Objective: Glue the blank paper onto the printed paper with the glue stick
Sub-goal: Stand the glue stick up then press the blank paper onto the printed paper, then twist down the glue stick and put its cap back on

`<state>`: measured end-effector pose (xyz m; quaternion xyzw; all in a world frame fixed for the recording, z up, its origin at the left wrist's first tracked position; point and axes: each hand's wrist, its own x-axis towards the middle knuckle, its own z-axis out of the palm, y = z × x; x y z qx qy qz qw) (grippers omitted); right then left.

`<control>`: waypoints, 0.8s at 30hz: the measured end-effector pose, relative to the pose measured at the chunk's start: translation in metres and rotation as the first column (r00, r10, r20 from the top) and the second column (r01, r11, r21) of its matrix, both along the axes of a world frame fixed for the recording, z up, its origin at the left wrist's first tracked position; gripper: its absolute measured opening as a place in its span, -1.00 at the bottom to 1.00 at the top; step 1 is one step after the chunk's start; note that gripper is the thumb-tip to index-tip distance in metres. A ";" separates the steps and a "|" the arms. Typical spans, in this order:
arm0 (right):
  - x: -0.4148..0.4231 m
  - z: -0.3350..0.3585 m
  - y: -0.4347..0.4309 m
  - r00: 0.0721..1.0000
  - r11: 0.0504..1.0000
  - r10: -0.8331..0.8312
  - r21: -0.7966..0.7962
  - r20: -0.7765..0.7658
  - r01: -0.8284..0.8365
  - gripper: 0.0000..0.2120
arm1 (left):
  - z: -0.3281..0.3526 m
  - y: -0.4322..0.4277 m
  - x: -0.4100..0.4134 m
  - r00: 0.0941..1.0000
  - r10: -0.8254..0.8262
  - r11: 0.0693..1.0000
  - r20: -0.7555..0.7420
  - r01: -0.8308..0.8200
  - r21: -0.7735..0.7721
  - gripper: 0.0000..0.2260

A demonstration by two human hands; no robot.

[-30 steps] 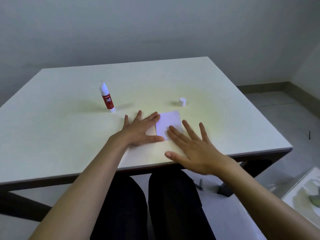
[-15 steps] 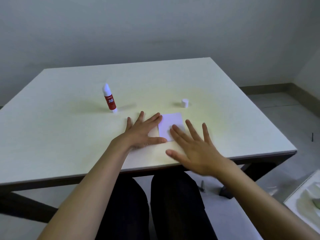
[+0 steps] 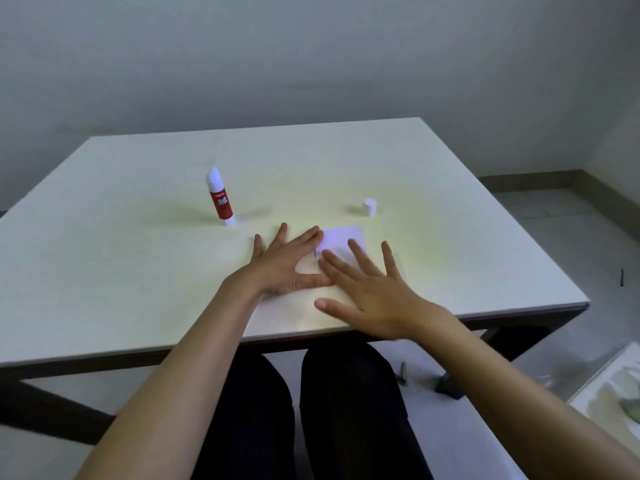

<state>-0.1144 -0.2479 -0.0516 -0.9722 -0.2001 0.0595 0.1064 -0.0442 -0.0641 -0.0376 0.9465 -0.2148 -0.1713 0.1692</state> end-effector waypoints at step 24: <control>0.005 0.022 -0.023 0.944 0.722 -0.325 0.658 0.049 0.214 -0.57 | 0.021 0.073 0.048 0.541 0.839 0.420 0.054 -0.582 -0.696 -0.63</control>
